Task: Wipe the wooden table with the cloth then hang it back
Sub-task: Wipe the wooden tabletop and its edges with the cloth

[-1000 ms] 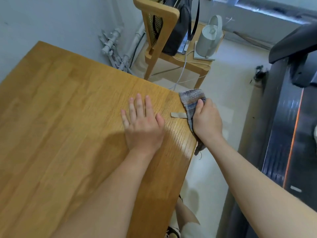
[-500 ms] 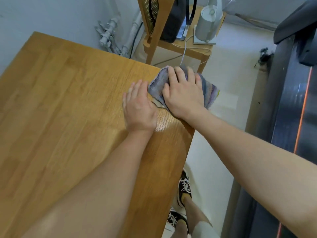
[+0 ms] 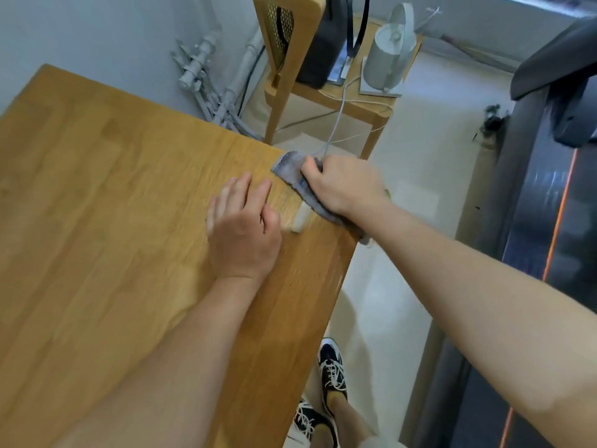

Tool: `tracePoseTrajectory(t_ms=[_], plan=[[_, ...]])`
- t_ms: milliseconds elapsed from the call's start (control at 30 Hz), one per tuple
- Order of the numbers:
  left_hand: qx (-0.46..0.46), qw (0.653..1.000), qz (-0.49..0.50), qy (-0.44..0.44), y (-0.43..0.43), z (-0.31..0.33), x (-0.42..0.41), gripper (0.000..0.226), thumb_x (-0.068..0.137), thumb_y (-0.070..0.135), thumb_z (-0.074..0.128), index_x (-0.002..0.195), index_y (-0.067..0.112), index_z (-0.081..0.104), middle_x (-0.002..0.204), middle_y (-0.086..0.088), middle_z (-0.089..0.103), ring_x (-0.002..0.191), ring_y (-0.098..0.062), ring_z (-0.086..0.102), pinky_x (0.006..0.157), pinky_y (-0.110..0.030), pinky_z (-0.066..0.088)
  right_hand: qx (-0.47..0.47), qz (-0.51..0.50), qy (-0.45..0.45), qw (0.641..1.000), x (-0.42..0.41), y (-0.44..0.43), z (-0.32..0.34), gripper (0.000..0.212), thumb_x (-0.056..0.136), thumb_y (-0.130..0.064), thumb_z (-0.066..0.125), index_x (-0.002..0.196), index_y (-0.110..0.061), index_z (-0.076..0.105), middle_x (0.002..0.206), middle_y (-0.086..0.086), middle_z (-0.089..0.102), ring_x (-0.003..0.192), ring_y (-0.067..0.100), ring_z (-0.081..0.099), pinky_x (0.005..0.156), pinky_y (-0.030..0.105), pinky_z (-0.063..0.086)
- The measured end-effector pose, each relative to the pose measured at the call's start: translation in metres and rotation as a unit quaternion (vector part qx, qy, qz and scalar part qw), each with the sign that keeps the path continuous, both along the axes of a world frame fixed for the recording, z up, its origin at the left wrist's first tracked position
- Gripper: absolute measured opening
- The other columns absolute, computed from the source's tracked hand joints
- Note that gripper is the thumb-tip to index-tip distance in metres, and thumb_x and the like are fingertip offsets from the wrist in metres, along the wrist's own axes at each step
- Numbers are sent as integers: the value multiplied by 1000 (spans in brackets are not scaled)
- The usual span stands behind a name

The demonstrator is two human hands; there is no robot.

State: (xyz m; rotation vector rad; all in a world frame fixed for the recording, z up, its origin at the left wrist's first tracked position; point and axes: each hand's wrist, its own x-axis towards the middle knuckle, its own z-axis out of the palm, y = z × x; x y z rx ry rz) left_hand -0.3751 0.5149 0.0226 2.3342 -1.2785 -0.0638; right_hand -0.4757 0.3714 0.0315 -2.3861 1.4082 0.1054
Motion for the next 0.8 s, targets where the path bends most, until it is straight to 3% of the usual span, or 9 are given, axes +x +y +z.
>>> tracePoseTrajectory(t_ms=[100, 167, 267, 333, 367, 433, 500, 633, 800], plan=[[19, 1000, 1, -2, 0, 1, -1, 43, 86, 22, 43, 124, 23, 62, 137, -5, 54, 132, -24, 43, 107, -52, 34, 86, -41, -18, 995, -1, -13, 7, 56, 98, -53, 24, 69, -14, 51, 76, 6, 54, 75, 30, 51, 60, 34, 33], [21, 1000, 4, -4, 2, 1, -2, 44, 87, 24, 41, 126, 24, 61, 139, -4, 53, 133, -23, 41, 109, -51, 32, 58, -54, -53, 995, -8, -11, 4, 57, 97, -55, 27, 60, -15, 46, 68, 4, 55, 69, 28, 52, 56, 33, 33], [12, 1000, 0, -16, 2, 0, -3, 43, 87, 24, 43, 126, 22, 61, 139, -4, 53, 134, -23, 41, 109, -51, 31, 56, -189, -208, 958, -29, 6, -11, 47, 97, -47, 37, 61, -18, 42, 66, 0, 53, 69, 24, 52, 59, 34, 35], [13, 1000, 8, -4, 1, 1, -3, 43, 86, 26, 44, 127, 24, 60, 141, -2, 51, 135, -22, 39, 111, -50, 28, 142, -320, -352, 868, -38, 23, -24, 37, 99, -43, 41, 77, -17, 55, 79, -2, 60, 77, 18, 56, 70, 35, 44], [18, 1000, 11, 8, 1, 2, -4, 44, 87, 27, 45, 128, 25, 58, 142, -1, 49, 136, -20, 36, 112, -50, 26, 171, -364, -395, 826, -39, 32, -30, 36, 100, -45, 42, 94, -15, 61, 93, -1, 64, 89, 17, 60, 81, 37, 48], [31, 999, 2, 14, 3, 4, -4, 44, 88, 29, 44, 131, 26, 55, 145, 0, 45, 137, -19, 33, 114, -49, 22, 181, -393, -428, 794, -38, 51, -36, 49, 99, -50, 39, 128, -12, 53, 121, 6, 63, 112, 22, 58, 99, 42, 46], [46, 999, -9, 20, 3, 6, -3, 44, 92, 31, 43, 135, 27, 51, 148, 1, 41, 140, -19, 29, 116, -49, 18, 170, -381, -440, 795, -38, 67, -37, 56, 100, -49, 37, 140, -10, 41, 132, 9, 58, 121, 24, 54, 103, 42, 43], [104, 992, -44, 63, 14, 11, 3, 46, 98, 36, 39, 144, 32, 38, 158, 4, 24, 147, -16, 12, 120, -42, 7, 183, -365, -439, 800, -44, 119, -31, 44, 103, -40, 38, 137, -11, 42, 122, 4, 61, 106, 18, 58, 82, 23, 40], [151, 982, -110, 29, 63, 14, -16, 52, 100, 39, 35, 150, 27, 27, 160, 0, 16, 148, -18, 8, 119, -45, 10, 216, -344, -395, 824, -56, 200, -35, 42, 100, -51, 36, 115, -13, 49, 114, 10, 59, 99, 23, 59, 76, 30, 44]])
